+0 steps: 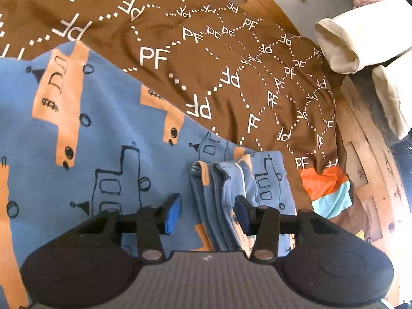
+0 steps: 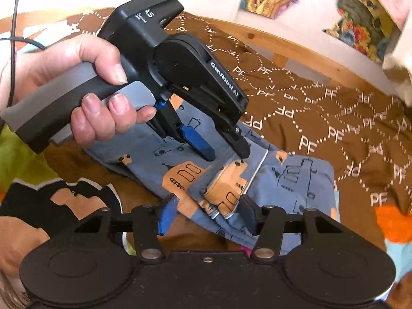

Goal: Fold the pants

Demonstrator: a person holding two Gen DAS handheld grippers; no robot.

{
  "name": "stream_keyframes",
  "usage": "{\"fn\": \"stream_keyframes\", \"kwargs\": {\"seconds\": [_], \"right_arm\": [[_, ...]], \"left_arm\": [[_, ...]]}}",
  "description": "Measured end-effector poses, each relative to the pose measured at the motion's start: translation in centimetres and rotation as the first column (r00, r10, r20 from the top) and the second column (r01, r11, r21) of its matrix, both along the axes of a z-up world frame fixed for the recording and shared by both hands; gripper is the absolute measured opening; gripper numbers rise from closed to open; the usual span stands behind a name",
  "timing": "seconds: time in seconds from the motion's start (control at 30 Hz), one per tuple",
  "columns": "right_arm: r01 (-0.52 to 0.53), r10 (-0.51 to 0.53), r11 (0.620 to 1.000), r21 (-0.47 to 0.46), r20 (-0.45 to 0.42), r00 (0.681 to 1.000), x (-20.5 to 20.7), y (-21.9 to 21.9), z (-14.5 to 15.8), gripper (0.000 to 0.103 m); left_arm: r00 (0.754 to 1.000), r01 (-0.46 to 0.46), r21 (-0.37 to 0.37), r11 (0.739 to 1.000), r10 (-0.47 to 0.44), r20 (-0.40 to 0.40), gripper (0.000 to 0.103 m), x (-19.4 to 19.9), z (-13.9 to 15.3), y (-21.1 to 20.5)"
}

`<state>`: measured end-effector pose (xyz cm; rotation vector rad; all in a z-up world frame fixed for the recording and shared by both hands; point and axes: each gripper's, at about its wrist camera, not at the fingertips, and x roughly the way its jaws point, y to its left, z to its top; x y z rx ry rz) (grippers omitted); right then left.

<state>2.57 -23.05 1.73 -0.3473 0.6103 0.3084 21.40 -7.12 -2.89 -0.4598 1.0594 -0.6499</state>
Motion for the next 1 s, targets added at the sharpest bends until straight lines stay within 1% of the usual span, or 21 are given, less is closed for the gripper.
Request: {"fn": "stream_keyframes", "kwargs": {"seconds": [0.13, 0.23, 0.37, 0.47, 0.6, 0.63, 0.73, 0.87, 1.0], "right_arm": [[-0.004, 0.005, 0.999, -0.046, 0.018, 1.0, 0.4, 0.5, 0.1, 0.055], [-0.003, 0.003, 0.998, -0.064, 0.011, 1.0, 0.7, 0.9, -0.2, 0.049], [-0.004, 0.006, 0.995, -0.099, 0.029, 1.0, 0.3, 1.7, -0.3, 0.041], [0.009, -0.006, 0.996, -0.094, 0.033, 0.999, 0.4, 1.6, -0.3, 0.033], [0.014, -0.011, 0.995, -0.096, 0.034, 0.999, 0.3, 1.5, -0.4, 0.027], [0.01, -0.007, 0.995, -0.097, 0.034, 0.999, 0.3, 1.6, -0.4, 0.023], [0.016, -0.013, 0.997, -0.082, 0.029, 0.999, 0.2, 1.6, -0.3, 0.021], [0.056, -0.056, 0.998, 0.004, 0.005, 0.998, 0.5, 0.5, 0.5, 0.016], [0.083, -0.083, 0.994, 0.071, 0.006, 0.997, 0.6, -0.3, 1.3, 0.015]], "left_arm": [[1.0, -0.006, 0.027, 1.0, 0.006, -0.007, 0.045, 0.0, 0.1, -0.3], [1.0, -0.011, 0.036, 0.999, 0.011, -0.007, 0.045, 0.0, 0.1, -0.5], [1.0, -0.022, 0.043, 0.999, 0.022, -0.001, 0.045, 0.0, -0.1, -0.8], [1.0, -0.019, 0.041, 0.999, 0.018, 0.003, 0.045, 0.0, -0.1, -0.8], [1.0, -0.025, 0.026, 0.999, 0.026, -0.012, 0.044, 0.2, -0.3, -0.6], [1.0, -0.025, 0.024, 0.999, 0.025, -0.014, 0.044, 0.1, -0.4, -0.5], [1.0, -0.024, 0.026, 0.999, 0.024, -0.014, 0.044, 0.1, -0.3, -0.6], [0.999, -0.026, 0.022, 0.999, 0.027, -0.02, 0.044, 0.1, -0.3, -0.5], [0.999, -0.026, 0.019, 0.999, 0.026, -0.024, 0.044, 0.2, -0.3, -0.5]]}}
